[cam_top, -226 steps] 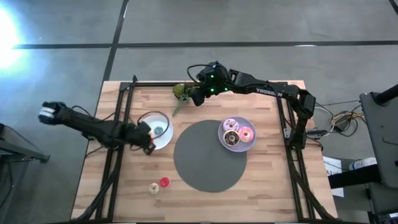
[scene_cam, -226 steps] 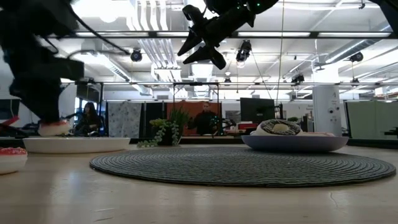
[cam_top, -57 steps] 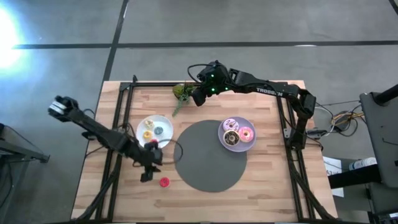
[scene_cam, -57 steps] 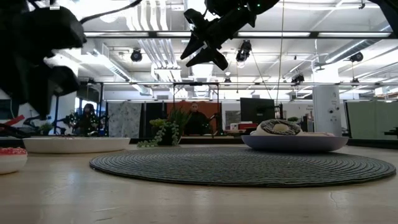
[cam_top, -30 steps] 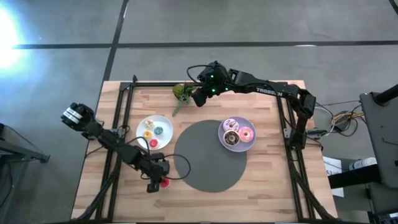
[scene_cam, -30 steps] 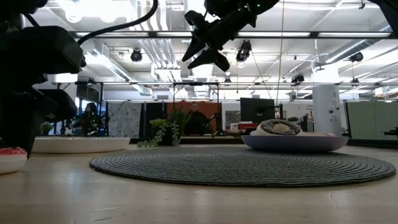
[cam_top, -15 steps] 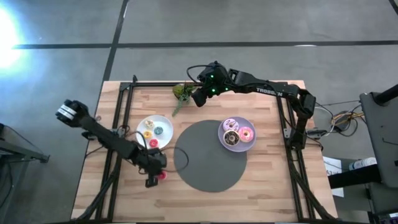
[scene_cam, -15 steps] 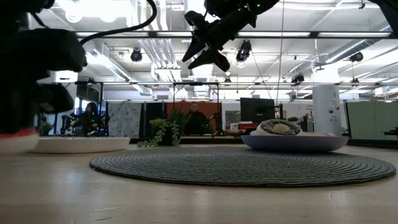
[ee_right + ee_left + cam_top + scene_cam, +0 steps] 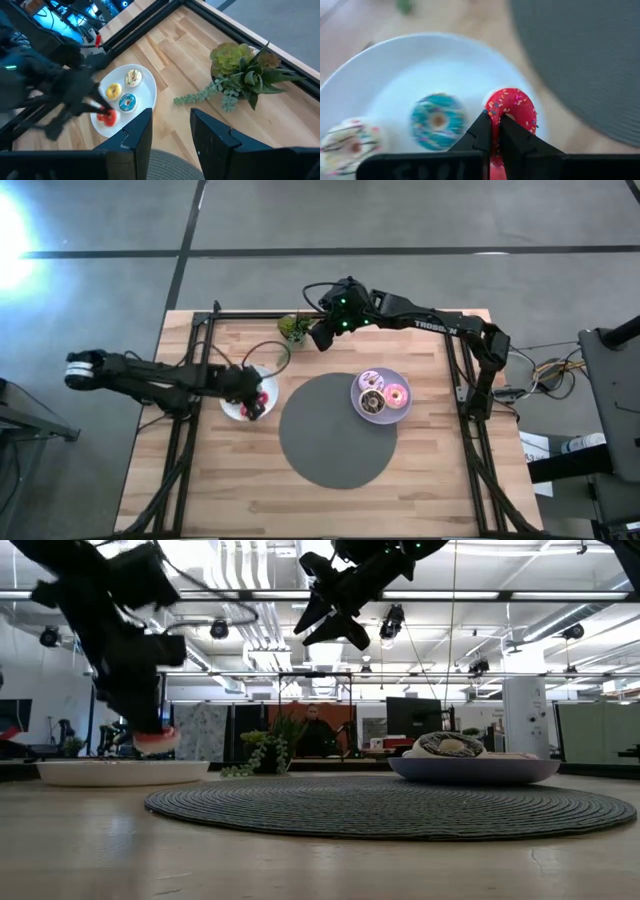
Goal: Pick & Place donuts
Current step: Put the small red donut on the white plate, then return to Home Position
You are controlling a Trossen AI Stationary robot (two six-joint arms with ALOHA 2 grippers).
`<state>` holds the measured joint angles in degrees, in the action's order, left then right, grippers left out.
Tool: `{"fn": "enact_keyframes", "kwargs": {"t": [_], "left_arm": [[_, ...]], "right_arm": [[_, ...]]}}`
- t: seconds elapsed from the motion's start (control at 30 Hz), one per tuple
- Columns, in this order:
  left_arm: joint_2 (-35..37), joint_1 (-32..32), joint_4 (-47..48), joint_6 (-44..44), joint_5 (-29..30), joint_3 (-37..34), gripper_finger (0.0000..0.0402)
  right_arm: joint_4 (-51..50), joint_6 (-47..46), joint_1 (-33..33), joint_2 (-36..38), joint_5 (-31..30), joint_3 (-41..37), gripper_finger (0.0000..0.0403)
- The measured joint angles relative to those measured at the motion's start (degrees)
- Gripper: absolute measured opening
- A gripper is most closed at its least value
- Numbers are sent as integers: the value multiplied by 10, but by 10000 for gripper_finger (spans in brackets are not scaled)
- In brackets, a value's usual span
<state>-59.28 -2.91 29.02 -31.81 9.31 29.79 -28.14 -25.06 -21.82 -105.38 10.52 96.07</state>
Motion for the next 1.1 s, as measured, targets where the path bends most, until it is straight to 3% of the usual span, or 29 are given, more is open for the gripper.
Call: {"fn": "enact_keyframes", "kwargs": {"t": [0.13,0.33,0.47,0.8,1.1], "left_arm": [[-27,-47,-13,26,-31,-6,3],[-58,-45,-33,42,-93,-10,3],[-66,-45,-32,31,-79,-10,9],[-46,-44,-6,23,-55,10,73],[-25,-43,63,32,-28,45,81]], "right_arm": [[0,0,0,1,0,0,123],[-2,0,0,4,0,0,123],[-4,0,0,4,0,0,123],[-4,0,1,4,0,0,123],[-4,0,1,4,-1,0,123]]}}
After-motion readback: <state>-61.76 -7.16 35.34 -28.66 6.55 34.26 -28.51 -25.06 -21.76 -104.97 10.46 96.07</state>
